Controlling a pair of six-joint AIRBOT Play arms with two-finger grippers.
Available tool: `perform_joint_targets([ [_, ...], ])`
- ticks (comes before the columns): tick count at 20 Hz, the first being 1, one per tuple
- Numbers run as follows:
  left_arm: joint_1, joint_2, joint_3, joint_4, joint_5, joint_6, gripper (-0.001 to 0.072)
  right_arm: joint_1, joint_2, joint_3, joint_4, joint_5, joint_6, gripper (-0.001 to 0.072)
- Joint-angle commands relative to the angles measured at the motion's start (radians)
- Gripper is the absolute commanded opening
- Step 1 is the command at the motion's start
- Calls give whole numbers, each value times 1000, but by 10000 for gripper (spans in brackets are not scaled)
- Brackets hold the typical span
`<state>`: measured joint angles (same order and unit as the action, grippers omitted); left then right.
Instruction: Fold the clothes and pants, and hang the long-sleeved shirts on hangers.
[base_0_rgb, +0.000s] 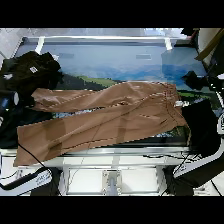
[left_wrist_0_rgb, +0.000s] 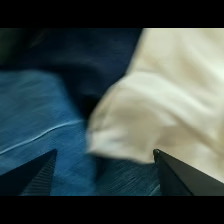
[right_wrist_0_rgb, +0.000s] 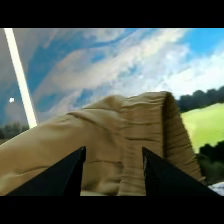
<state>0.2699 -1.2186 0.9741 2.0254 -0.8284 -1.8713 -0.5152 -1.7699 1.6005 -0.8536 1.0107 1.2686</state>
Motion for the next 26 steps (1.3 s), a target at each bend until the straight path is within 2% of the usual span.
perform_joint_targets([
  [1, 9, 128, 10, 45, -56, -158, 713, -55, 8, 133, -53, 237, 4, 400],
  [2, 26, 187, 8, 70, -81, -216, 712, -84, 25, 157, -61, 294, 2, 399],
  [5, 149, 375, -27, 83, -274, -391, 708, -176, 114, 113, -96, 389, -60, 399],
  [6, 203, 430, -44, 63, -321, -396, 707, -208, 146, 70, -95, 409, -84, 399],
  [8, 365, 498, -55, -40, -369, -314, 706, -264, 211, -43, -76, 415, -133, 400],
  [10, 598, 499, -55, -272, -386, -169, 705, -298, 235, -114, -57, 414, -155, 400],
  [11, 713, 480, -55, -417, -407, -46, 705, -303, 234, -129, -58, 414, -155, 400],
  [13, 932, 414, -55, -695, -499, 272, 705, -295, 234, -143, -53, 415, -154, 399],
  [15, 1096, 342, -55, -860, -618, 605, 703, -276, 235, -142, -27, 438, -151, 399],
  [16, 1152, 308, -55, -904, -660, 720, 702, -261, 235, -142, -5, 450, -150, 399],
  [17, 1185, 278, -55, -930, -664, 774, 667, -242, 235, -142, 18, 461, -134, 399],
  [19, 1201, 206, -55, -976, -665, 866, 461, -198, 235, -142, 55, 464, -119, 399],
  [22, 1162, 84, -55, -961, -669, 975, 471, -109, 235, -142, 75, 463, -97, 399],
  [23, 1147, 43, -55, -951, -673, 1002, 509, -79, 236, -142, 74, 462, -87, 399],
  [26, 1110, -66, -55, -884, -704, 1098, 532, -11, 241, -142, 74, 463, -44, 398],
])
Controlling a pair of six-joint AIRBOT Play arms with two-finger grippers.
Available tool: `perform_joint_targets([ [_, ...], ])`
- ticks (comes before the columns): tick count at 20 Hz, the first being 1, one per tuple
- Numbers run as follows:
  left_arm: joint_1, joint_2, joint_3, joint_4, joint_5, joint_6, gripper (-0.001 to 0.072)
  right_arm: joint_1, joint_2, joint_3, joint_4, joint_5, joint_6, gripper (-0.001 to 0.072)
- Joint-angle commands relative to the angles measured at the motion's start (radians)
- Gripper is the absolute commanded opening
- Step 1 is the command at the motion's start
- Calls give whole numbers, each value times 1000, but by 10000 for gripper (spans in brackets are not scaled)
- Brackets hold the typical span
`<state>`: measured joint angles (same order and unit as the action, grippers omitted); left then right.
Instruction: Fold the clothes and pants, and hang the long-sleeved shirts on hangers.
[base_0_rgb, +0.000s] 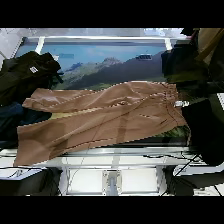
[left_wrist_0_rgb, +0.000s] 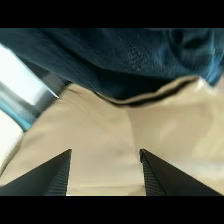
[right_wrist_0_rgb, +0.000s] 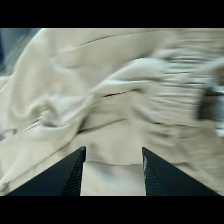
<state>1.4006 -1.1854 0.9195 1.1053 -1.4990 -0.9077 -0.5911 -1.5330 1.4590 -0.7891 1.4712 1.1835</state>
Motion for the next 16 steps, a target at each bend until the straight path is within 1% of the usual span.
perform_joint_targets([
  [1, -23, -120, -1, 66, -18, 134, 578, 80, 10, 0, 10, 2, 51, 399],
  [3, -17, -142, -1, 88, -17, 128, 588, 98, 29, 0, 8, 2, 67, 399],
  [6, 20, -141, -1, 246, -40, 55, 589, 98, 68, 2, -6, 2, 81, 399],
  [10, 101, -141, -1, 257, -34, 52, 588, 98, 103, 2, -34, -1, 90, 399],
  [14, 111, -150, -1, 251, 10, 63, 588, 99, 115, 2, -34, -6, 91, 399],
  [16, 108, -183, -1, 240, 19, 63, 588, 100, 115, 2, -32, -7, 92, 398],
])
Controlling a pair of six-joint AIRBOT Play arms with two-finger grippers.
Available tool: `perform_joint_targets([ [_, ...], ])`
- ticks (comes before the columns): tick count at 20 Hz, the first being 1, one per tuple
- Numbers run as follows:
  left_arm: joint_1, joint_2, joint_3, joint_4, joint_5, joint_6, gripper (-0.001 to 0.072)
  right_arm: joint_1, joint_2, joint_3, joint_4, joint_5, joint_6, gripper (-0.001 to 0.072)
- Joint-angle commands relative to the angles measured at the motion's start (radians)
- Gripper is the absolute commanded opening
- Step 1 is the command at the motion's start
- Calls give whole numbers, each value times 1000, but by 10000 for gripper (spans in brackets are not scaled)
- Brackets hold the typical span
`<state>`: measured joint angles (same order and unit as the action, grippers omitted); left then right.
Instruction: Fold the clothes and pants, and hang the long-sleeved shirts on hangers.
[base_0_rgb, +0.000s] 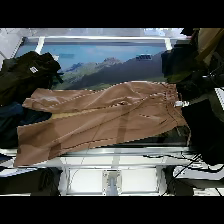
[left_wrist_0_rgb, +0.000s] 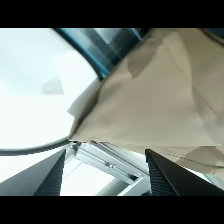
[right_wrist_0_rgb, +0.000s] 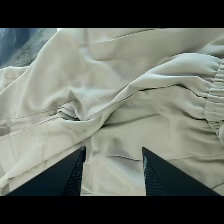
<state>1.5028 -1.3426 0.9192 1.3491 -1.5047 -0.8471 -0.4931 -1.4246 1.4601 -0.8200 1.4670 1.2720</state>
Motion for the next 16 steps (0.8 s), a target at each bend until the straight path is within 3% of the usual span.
perform_joint_targets([
  [1, 5, -48, -1, -26, 24, 2, 588, 2, 7, 1, 4, -3, 5, 398],
  [4, -5, -89, -1, -94, 28, 29, 584, 2, 8, 1, 5, -12, 30, 398],
  [8, -60, -110, -1, 27, 27, 36, 583, 2, 8, 1, 31, -12, 39, 399],
  [16, -100, -116, -61, -15, 53, 37, 581, 2, 8, 1, 34, -19, 40, 398],
])
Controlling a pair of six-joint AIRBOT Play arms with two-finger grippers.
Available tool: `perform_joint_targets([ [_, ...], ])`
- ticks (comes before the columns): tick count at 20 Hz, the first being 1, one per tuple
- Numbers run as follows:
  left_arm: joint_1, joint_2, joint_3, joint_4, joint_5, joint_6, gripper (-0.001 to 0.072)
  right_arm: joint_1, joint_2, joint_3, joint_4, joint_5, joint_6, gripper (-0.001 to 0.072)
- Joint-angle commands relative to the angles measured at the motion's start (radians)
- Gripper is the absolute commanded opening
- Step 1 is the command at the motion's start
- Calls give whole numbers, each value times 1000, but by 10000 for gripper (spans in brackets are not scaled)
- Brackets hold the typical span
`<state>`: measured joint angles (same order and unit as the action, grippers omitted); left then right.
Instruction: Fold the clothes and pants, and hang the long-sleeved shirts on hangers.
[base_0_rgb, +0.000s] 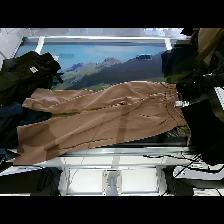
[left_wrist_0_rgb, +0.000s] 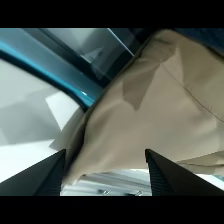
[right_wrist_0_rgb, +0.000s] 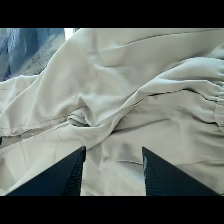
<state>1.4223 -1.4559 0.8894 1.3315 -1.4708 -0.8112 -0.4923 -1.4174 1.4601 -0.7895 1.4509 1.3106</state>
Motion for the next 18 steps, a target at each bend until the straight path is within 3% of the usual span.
perform_joint_targets([
  [1, -30, -2, -43, 0, 20, 1, 581, 1, 1, 1, 3, -3, 1, 398],
  [3, -54, -2, -47, 0, 19, 1, 577, 1, 1, 1, 2, -3, 0, 398],
  [4, -64, -2, -47, 0, 19, 0, 513, 1, 1, 1, 2, -3, -2, 398],
  [6, -79, 1, -47, 0, 9, 0, 150, 1, 1, 1, 2, -3, -2, 398],
  [7, -82, 7, -47, 0, 5, 0, 9, 1, 1, 1, 2, -3, -2, 398],
  [16, -81, 166, -10, 85, -40, -26, 13, -74, 50, 1, -61, 0, -22, 382],
  [17, -81, 167, -10, 82, -51, -27, 35, -81, 50, 1, -62, 1, -22, 389],
  [18, -81, 165, -11, 82, -70, -27, 237, -82, 50, 1, -64, -1, -22, 389],
])
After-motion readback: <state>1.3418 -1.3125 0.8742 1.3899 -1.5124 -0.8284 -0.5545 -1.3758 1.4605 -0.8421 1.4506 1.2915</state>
